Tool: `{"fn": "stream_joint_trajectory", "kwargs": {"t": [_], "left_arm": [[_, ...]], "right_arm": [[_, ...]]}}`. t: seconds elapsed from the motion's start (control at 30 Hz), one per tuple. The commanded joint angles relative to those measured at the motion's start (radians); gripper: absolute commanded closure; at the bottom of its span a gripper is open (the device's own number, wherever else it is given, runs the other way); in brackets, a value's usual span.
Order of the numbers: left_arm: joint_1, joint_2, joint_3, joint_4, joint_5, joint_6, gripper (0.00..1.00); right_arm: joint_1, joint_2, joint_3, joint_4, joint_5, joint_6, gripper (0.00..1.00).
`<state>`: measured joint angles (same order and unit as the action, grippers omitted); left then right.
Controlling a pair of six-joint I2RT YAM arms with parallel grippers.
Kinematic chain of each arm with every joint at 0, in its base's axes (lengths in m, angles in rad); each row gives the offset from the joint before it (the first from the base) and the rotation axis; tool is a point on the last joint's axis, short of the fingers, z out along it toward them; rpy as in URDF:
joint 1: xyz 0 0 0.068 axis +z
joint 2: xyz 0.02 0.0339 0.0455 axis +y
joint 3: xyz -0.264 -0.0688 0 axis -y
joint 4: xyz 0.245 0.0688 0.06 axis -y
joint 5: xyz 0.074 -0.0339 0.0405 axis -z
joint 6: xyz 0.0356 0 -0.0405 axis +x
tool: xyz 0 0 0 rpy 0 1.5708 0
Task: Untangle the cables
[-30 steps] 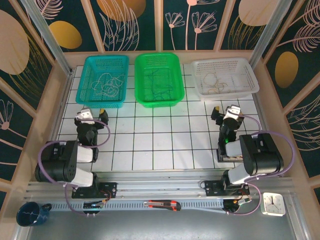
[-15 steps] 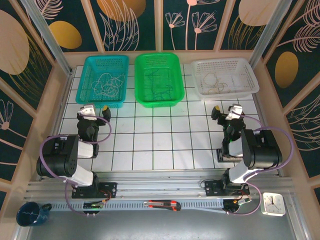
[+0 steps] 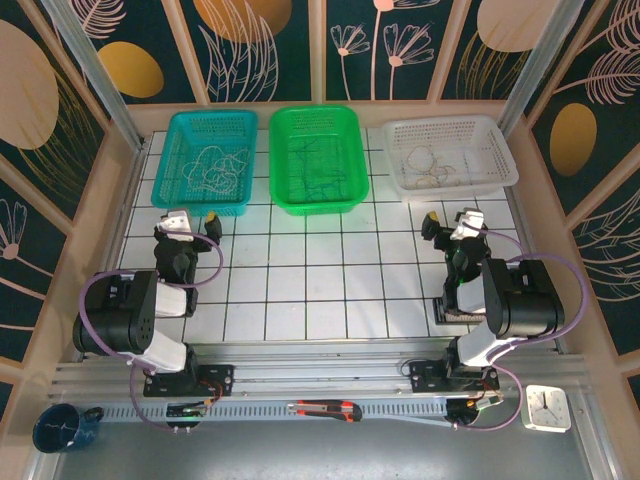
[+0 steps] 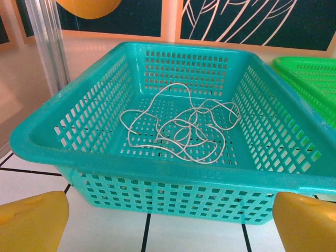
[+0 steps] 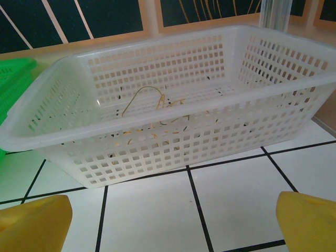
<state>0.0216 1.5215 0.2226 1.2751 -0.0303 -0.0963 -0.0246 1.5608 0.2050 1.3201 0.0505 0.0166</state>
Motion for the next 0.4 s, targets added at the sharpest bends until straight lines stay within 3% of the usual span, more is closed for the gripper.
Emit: {"fn": "stream_joint_trajectory", "kwargs": {"t": [0.0, 0.37], "left_arm": [[0.006, 0.002, 0.003, 0.026, 0.02, 0.018, 0.01], [0.006, 0.002, 0.003, 0.026, 0.02, 0.02, 0.01]], "right_arm": [[0.005, 0.007, 0.008, 0.024, -0.009, 0.002, 0.01], [-0.003, 0.007, 0.014, 0.011, -0.029, -0.001, 0.01]]}}
